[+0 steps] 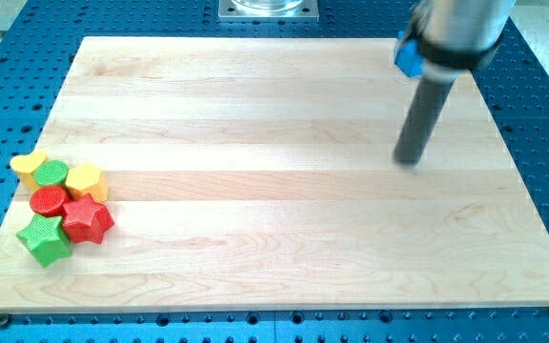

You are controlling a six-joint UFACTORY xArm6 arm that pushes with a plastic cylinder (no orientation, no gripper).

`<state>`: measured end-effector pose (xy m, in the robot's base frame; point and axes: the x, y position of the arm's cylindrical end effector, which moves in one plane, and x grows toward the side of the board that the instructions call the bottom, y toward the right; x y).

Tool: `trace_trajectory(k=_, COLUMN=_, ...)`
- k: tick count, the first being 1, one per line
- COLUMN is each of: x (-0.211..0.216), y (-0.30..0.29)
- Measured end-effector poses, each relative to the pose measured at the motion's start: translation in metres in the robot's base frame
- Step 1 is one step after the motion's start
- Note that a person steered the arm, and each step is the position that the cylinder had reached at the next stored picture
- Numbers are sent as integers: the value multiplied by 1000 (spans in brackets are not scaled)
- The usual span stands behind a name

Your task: Place the hexagon at the center of the board

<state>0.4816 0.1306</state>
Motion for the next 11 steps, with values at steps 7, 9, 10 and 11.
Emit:
trace_trajectory(k=7, x=42, y=-395)
trace_trajectory(k=9, x=-14, y=-382)
trace_trajectory(k=10, x=-15, y=-344)
trace_trajectory(k=11, x=-17, y=-314)
